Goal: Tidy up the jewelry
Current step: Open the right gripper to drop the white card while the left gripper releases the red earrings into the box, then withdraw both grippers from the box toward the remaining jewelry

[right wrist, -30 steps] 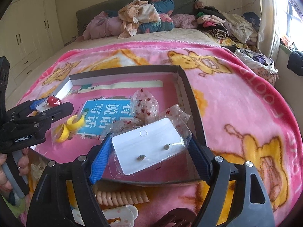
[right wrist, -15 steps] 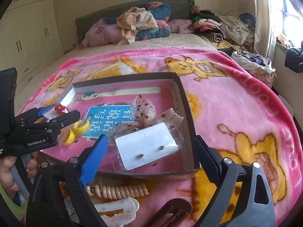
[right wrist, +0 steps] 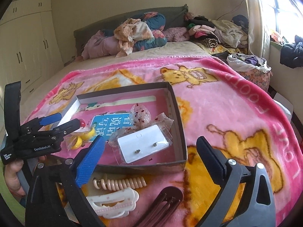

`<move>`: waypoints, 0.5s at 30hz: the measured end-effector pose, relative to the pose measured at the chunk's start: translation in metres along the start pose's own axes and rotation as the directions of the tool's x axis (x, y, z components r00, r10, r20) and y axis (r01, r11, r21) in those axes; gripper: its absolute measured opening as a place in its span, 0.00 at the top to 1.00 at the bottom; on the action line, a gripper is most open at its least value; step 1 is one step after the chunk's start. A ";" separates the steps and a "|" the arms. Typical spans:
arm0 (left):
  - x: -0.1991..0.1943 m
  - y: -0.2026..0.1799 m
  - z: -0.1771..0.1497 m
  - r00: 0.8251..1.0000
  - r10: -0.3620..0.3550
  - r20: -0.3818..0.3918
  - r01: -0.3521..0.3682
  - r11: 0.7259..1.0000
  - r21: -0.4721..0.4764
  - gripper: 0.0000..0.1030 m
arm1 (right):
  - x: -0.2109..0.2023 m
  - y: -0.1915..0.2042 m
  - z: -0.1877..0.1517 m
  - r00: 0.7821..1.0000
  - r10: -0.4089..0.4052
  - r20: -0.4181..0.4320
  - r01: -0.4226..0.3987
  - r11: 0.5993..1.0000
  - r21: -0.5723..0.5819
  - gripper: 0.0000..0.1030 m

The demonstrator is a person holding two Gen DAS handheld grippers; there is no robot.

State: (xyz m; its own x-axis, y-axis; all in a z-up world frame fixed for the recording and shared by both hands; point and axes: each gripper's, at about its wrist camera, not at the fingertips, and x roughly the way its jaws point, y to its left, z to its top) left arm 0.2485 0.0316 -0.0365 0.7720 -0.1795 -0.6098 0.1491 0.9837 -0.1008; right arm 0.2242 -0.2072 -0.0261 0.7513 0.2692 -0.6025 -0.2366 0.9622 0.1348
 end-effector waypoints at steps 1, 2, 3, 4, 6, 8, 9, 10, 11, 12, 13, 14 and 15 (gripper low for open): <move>-0.002 -0.002 0.000 1.000 -0.001 0.004 0.001 1.000 -0.001 0.11 | -0.003 -0.001 0.000 1.000 0.001 0.005 -0.001 1.000 0.003 0.08; -0.006 -0.003 0.000 1.000 -0.003 0.011 0.003 1.000 -0.004 0.11 | -0.007 -0.002 -0.001 1.000 0.004 0.013 -0.004 1.000 0.008 0.08; -0.008 -0.004 0.000 1.000 -0.006 0.015 0.006 1.000 -0.005 0.11 | -0.010 -0.002 -0.001 1.000 0.003 0.017 -0.003 1.000 0.011 0.08; -0.011 -0.005 0.000 1.000 -0.008 0.019 0.008 1.000 -0.007 0.11 | -0.013 -0.003 -0.002 1.000 0.004 0.022 -0.004 1.000 0.014 0.08; -0.018 -0.007 -0.001 1.000 -0.012 0.029 0.012 1.000 -0.007 0.11 | -0.020 -0.004 -0.002 0.999 0.007 0.033 -0.008 1.000 0.019 0.07; -0.025 -0.010 -0.002 0.999 -0.016 0.037 0.016 1.000 -0.006 0.11 | -0.026 -0.003 -0.003 0.999 0.007 0.044 -0.008 1.000 0.023 0.07; -0.028 -0.013 -0.003 0.999 -0.016 0.041 0.017 1.000 -0.006 0.11 | -0.028 -0.003 -0.003 0.999 0.008 0.048 -0.009 1.000 0.025 0.07; -0.031 -0.015 -0.004 0.999 -0.017 0.045 0.018 1.000 -0.007 0.11 | -0.032 -0.003 -0.004 0.999 0.007 0.053 -0.009 1.000 0.026 0.07; -0.035 -0.016 -0.005 0.999 -0.020 0.050 0.020 1.000 -0.007 0.11 | -0.034 -0.003 -0.005 0.998 0.007 0.056 -0.009 1.000 0.027 0.07; -0.037 -0.017 -0.006 0.998 -0.021 0.053 0.021 1.000 -0.008 0.11 | -0.037 -0.003 -0.006 0.998 0.009 0.060 -0.011 1.000 0.028 0.07; -0.041 -0.019 -0.007 0.998 -0.023 0.056 0.024 1.000 -0.010 0.11 | -0.039 -0.003 -0.006 0.998 0.011 0.063 -0.013 1.000 0.029 0.07; -0.044 -0.020 -0.008 0.998 -0.026 0.059 0.026 1.000 -0.011 0.11 | -0.042 -0.002 -0.008 0.998 0.012 0.066 -0.014 0.999 0.029 0.07; -0.046 -0.021 -0.010 0.998 -0.027 0.062 0.028 1.000 -0.011 0.11 | -0.045 -0.002 -0.009 0.998 0.011 0.068 -0.013 1.000 0.028 0.07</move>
State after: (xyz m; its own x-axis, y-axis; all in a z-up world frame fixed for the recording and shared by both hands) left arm 0.2037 0.0191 -0.0137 0.8044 -0.2069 -0.5569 0.1638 0.9783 -0.1269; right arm 0.1858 -0.2213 -0.0062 0.7889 0.2824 -0.5458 -0.2292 0.9593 0.1651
